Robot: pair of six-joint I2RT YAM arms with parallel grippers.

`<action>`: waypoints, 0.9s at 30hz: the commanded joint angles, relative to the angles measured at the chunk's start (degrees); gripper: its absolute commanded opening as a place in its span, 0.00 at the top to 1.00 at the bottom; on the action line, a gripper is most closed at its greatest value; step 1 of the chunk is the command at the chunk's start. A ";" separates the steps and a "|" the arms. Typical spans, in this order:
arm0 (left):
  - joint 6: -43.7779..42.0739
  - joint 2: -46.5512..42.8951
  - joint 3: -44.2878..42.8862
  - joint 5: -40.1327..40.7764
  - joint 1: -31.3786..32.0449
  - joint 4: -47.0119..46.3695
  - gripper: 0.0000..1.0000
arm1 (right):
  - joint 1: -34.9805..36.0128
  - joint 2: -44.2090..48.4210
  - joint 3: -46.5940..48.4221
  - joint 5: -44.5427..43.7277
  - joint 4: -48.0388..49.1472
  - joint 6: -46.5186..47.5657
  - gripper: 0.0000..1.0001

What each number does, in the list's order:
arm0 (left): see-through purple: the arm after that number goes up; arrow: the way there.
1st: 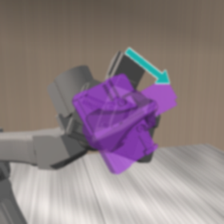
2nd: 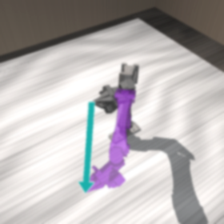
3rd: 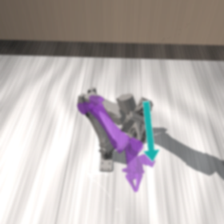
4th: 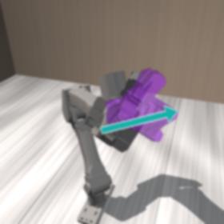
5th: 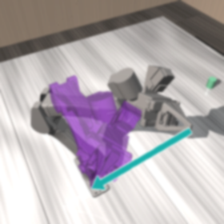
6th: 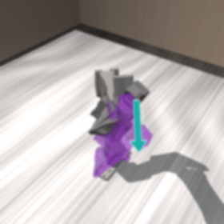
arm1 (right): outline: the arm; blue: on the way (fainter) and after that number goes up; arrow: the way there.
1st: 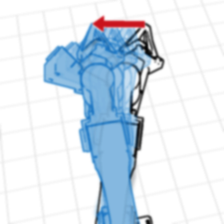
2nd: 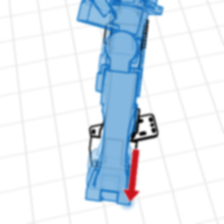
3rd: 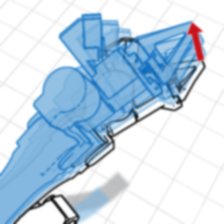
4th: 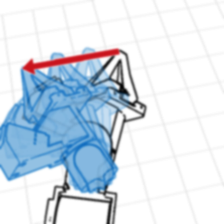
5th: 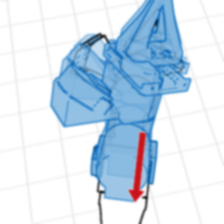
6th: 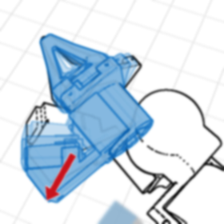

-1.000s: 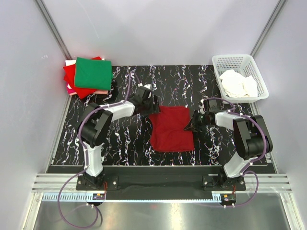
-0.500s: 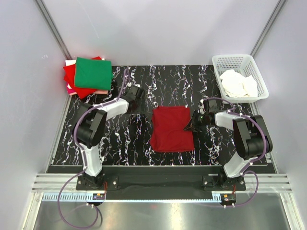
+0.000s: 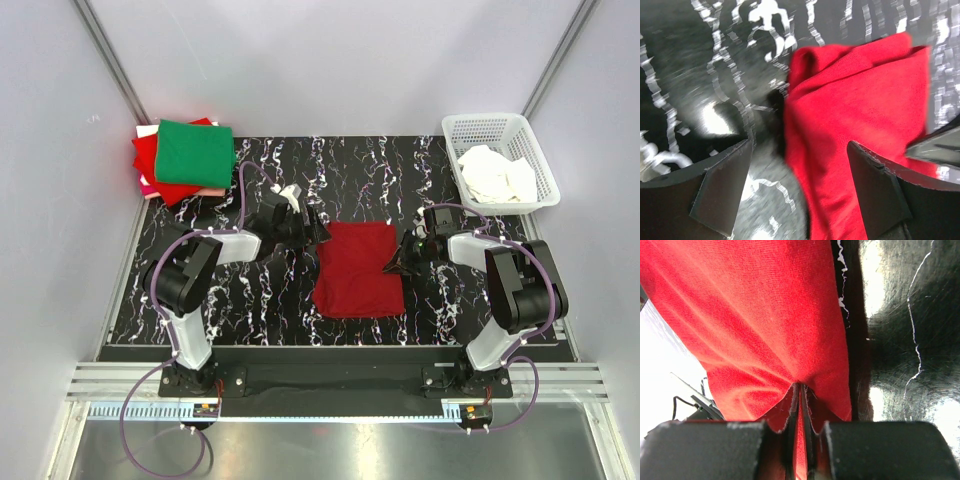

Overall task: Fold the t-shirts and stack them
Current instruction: Neatly place the folded tshirt to the corner

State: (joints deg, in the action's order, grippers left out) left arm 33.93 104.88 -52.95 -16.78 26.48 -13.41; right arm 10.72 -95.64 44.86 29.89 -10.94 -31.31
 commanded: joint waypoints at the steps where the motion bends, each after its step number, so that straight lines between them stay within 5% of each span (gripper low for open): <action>1: 3.42 3.66 2.32 -3.71 0.33 -6.10 0.16 | 0.00 -0.25 -0.83 -2.03 -2.25 1.52 0.89; 11: 7.63 8.05 3.20 -2.65 8.48 -8.64 0.29 | 0.00 -0.34 -0.74 -2.03 -2.33 1.69 0.88; 15: 8.25 10.34 1.19 -2.65 10.08 -8.13 0.55 | 0.00 -0.25 -0.74 -2.03 -2.33 1.60 0.88; 16: 7.65 10.52 0.14 -2.21 10.00 -6.91 0.74 | -0.09 -0.34 -0.74 -1.94 -2.42 1.60 0.88; 19: 5.28 9.38 -2.32 -0.81 9.47 -2.61 1.00 | -0.09 -0.52 -0.04 -1.68 -3.03 2.30 0.83; 25: -0.26 2.62 -6.99 0.07 5.96 8.45 1.00 | -0.09 -1.05 1.19 -0.01 -3.30 3.45 0.71; 27: -2.11 0.42 -9.80 0.43 4.81 12.34 1.00 | 0.00 0.96 0.50 0.96 -2.95 3.54 0.56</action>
State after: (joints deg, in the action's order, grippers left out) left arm 37.10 110.06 -58.78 -19.11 33.61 -10.13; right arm 10.72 -95.68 45.41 31.88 -11.73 -30.55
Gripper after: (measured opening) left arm 0.101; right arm 0.367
